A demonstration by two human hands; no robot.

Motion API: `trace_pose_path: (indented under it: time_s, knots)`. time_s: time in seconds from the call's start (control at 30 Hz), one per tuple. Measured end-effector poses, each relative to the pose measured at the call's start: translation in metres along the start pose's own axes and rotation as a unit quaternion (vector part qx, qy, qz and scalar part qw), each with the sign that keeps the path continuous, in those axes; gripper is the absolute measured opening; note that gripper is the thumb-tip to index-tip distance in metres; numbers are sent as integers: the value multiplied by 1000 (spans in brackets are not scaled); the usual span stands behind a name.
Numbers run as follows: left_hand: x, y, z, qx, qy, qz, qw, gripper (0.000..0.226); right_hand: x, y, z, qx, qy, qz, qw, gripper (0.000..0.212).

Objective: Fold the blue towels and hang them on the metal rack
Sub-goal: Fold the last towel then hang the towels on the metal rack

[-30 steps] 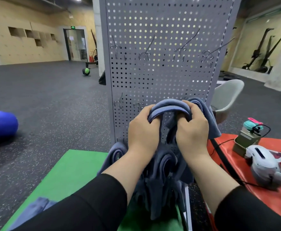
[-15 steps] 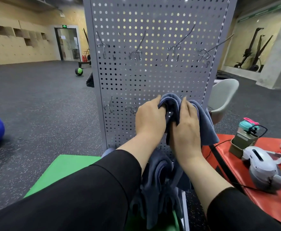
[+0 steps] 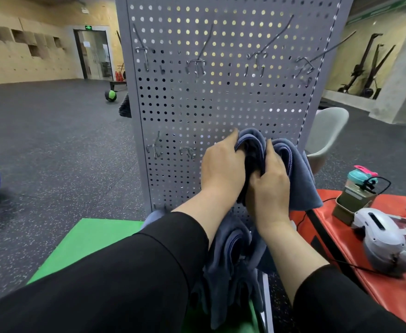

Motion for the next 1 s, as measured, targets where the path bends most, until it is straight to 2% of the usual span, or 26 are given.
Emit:
trace_pose_path:
  time_s: [0.1,0.23,0.33,0.43,0.5,0.67,0.73,0.83,0.9,1.0]
  knots:
    - [8,-4,9,-8,-3,42,999,52,7,-1,-7,31,0,22,999,61]
    - [26,0,29,15,-6,79,997,67,13,2,-12,30,-15,29,999,55]
    - [41,4,44,29,14,128,991,79,15,2,-12,31,-11,46,998,63]
    - [56,10,57,71,43,150,985,78,25,7,-12,37,2,46,998,73]
    - [59,13,65,91,49,144,984,74,33,11,-12,45,31,39,998,76]
    - [65,28,68,107,40,135,984,67,56,20,1,33,159,15,987,65]
    - [66,40,70,96,37,107,989,60,68,23,14,6,208,10,978,59]
    - [69,76,79,96,33,16,995,42,96,18,36,-67,236,37,969,43]
    - [72,111,95,60,17,-50,997,27,123,3,49,-102,229,83,965,33]
    - [86,174,139,-4,22,-99,995,23,179,-33,56,-128,202,176,955,26]
Point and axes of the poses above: each hand's wrist, its own x-axis away from the middle knuckle, its own y-axis out of the back of the hand, z = x × y, the point moved 4 cm from there along -x, towards the middle knuckle, and after that the axes turned 15 degrees about -z, right-handed, at the moved point
